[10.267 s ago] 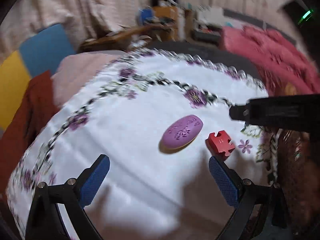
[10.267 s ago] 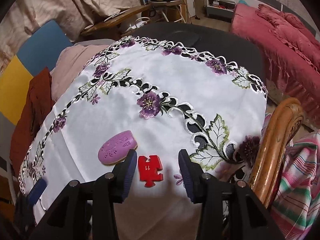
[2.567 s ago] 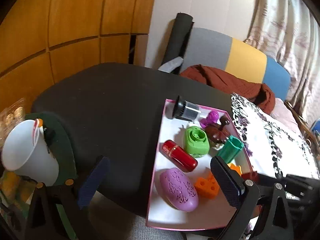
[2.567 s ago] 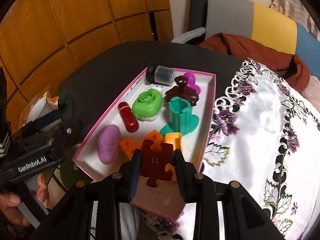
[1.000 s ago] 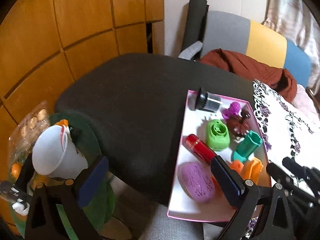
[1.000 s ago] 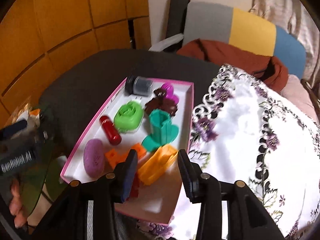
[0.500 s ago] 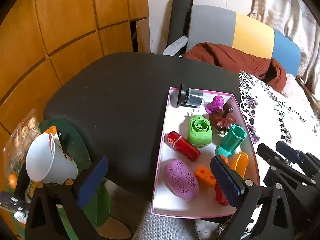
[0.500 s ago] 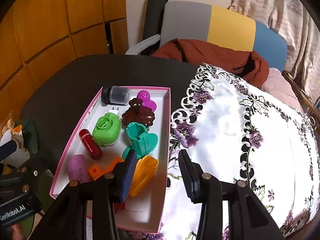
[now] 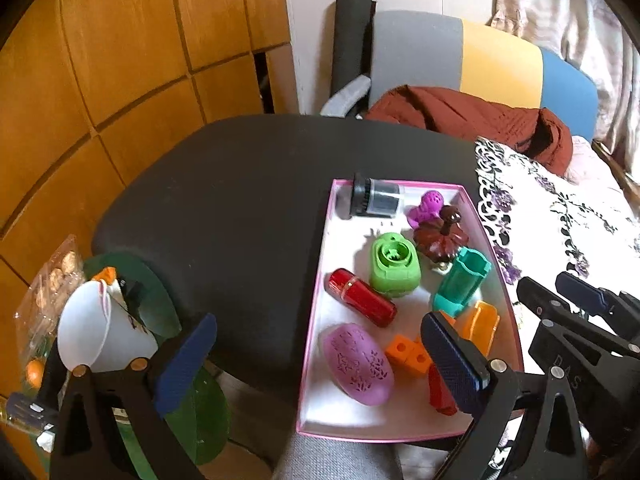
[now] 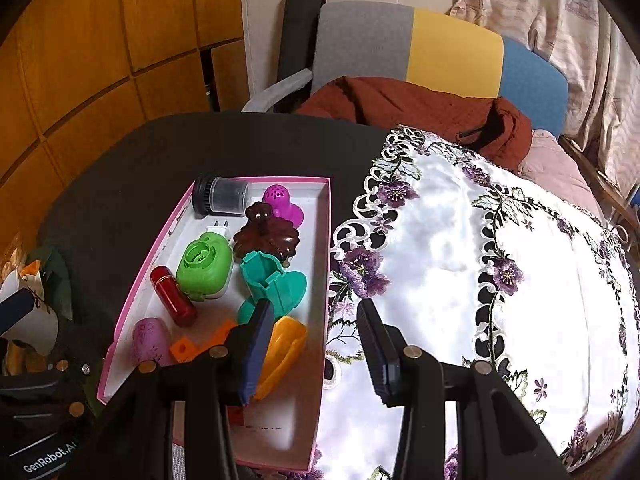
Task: Organize rigid objects
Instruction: 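Lower the red puzzle piece into the tray and open the right gripper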
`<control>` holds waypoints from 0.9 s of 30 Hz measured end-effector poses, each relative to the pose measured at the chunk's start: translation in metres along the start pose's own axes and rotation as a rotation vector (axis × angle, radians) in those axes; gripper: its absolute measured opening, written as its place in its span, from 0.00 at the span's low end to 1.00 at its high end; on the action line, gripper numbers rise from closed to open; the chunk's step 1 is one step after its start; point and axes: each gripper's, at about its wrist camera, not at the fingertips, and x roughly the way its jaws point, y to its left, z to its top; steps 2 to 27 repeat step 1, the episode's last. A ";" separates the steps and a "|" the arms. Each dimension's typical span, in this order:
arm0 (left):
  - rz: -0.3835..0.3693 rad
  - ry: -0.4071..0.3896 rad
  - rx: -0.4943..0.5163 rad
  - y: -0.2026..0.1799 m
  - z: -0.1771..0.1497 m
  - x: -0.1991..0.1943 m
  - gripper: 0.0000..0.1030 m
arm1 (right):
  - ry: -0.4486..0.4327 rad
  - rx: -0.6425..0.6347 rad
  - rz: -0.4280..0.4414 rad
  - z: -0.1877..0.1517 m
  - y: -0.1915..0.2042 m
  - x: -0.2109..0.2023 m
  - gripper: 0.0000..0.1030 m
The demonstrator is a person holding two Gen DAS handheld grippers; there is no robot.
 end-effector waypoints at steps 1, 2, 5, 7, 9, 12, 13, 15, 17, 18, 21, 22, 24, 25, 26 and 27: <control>-0.004 0.000 0.004 -0.001 0.000 0.000 1.00 | 0.002 0.002 0.002 0.000 0.000 0.000 0.42; -0.004 0.000 0.004 -0.001 0.000 0.000 1.00 | 0.002 0.002 0.002 0.000 0.000 0.000 0.42; -0.004 0.000 0.004 -0.001 0.000 0.000 1.00 | 0.002 0.002 0.002 0.000 0.000 0.000 0.42; -0.004 0.000 0.004 -0.001 0.000 0.000 1.00 | 0.002 0.002 0.002 0.000 0.000 0.000 0.42; -0.004 0.000 0.004 -0.001 0.000 0.000 1.00 | 0.002 0.002 0.002 0.000 0.000 0.000 0.42; -0.004 0.000 0.004 -0.001 0.000 0.000 1.00 | 0.002 0.002 0.002 0.000 0.000 0.000 0.42; -0.004 0.000 0.004 -0.001 0.000 0.000 1.00 | 0.002 0.002 0.002 0.000 0.000 0.000 0.42; -0.004 0.000 0.004 -0.001 0.000 0.000 1.00 | 0.002 0.002 0.002 0.000 0.000 0.000 0.42; -0.004 0.000 0.004 -0.001 0.000 0.000 1.00 | 0.002 0.002 0.002 0.000 0.000 0.000 0.42; -0.004 0.000 0.004 -0.001 0.000 0.000 1.00 | 0.002 0.002 0.002 0.000 0.000 0.000 0.42; -0.004 0.000 0.004 -0.001 0.000 0.000 1.00 | 0.002 0.002 0.002 0.000 0.000 0.000 0.42; -0.004 0.000 0.004 -0.001 0.000 0.000 1.00 | 0.002 0.002 0.002 0.000 0.000 0.000 0.42; -0.004 0.000 0.004 -0.001 0.000 0.000 1.00 | 0.002 0.002 0.002 0.000 0.000 0.000 0.42; -0.004 0.000 0.004 -0.001 0.000 0.000 1.00 | 0.002 0.002 0.002 0.000 0.000 0.000 0.42; -0.004 0.000 0.004 -0.001 0.000 0.000 1.00 | 0.002 0.002 0.002 0.000 0.000 0.000 0.42; -0.004 0.000 0.004 -0.001 0.000 0.000 1.00 | 0.002 0.002 0.002 0.000 0.000 0.000 0.42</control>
